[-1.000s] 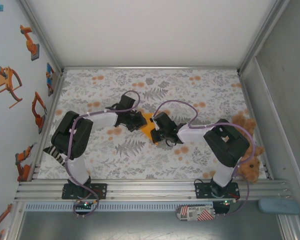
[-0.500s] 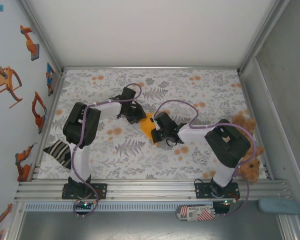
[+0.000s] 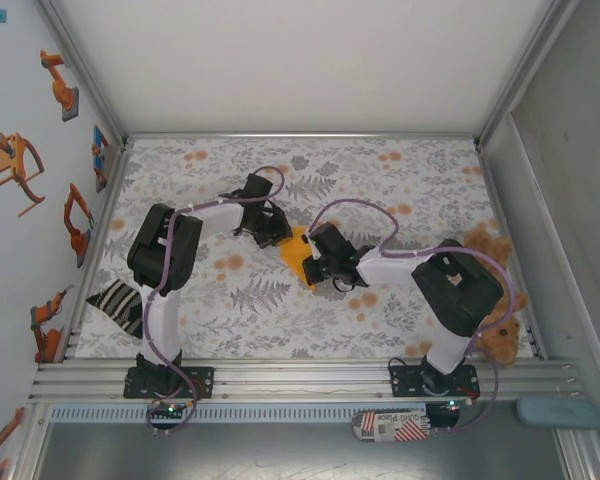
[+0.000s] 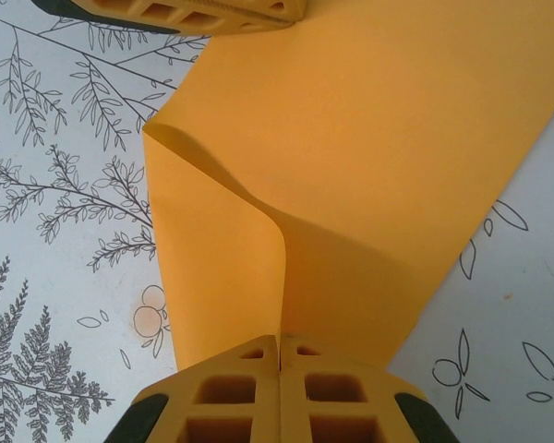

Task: Fold a paper plane with a square sheet of paper (pick it up from the middle)
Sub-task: Third fold the triangle at the center of the table.

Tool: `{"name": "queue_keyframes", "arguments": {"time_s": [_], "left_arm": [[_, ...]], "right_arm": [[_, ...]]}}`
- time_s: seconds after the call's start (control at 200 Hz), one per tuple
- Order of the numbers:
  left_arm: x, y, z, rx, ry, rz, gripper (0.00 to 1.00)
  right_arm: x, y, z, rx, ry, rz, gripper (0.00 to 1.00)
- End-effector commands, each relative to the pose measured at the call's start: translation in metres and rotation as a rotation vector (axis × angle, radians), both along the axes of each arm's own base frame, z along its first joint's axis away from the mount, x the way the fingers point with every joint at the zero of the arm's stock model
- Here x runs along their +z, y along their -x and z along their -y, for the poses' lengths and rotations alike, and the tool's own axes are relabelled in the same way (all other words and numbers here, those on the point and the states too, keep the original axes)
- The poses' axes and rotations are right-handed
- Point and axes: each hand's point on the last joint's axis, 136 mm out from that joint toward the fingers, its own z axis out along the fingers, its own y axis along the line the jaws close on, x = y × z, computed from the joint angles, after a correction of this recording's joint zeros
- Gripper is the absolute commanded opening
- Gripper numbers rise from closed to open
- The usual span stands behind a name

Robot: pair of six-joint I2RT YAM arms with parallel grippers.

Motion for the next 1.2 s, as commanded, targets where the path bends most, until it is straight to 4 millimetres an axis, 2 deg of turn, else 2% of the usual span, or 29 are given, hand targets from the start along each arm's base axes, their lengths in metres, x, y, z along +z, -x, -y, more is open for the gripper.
{"name": "queue_keyframes", "arguments": {"time_s": [0.0,1.197], "left_arm": [[-0.0236,0.0191,-0.0117,-0.019,-0.080,-0.087,0.10],[-0.0200,0.0191,-0.0096,-0.026,-0.067,-0.083,0.09]], "right_arm": [[0.0038,0.0012,0.0065,-0.028,-0.006,-0.003,0.00],[0.0013,-0.0043,-0.0013,-0.012,-0.013,-0.001,0.00]]}}
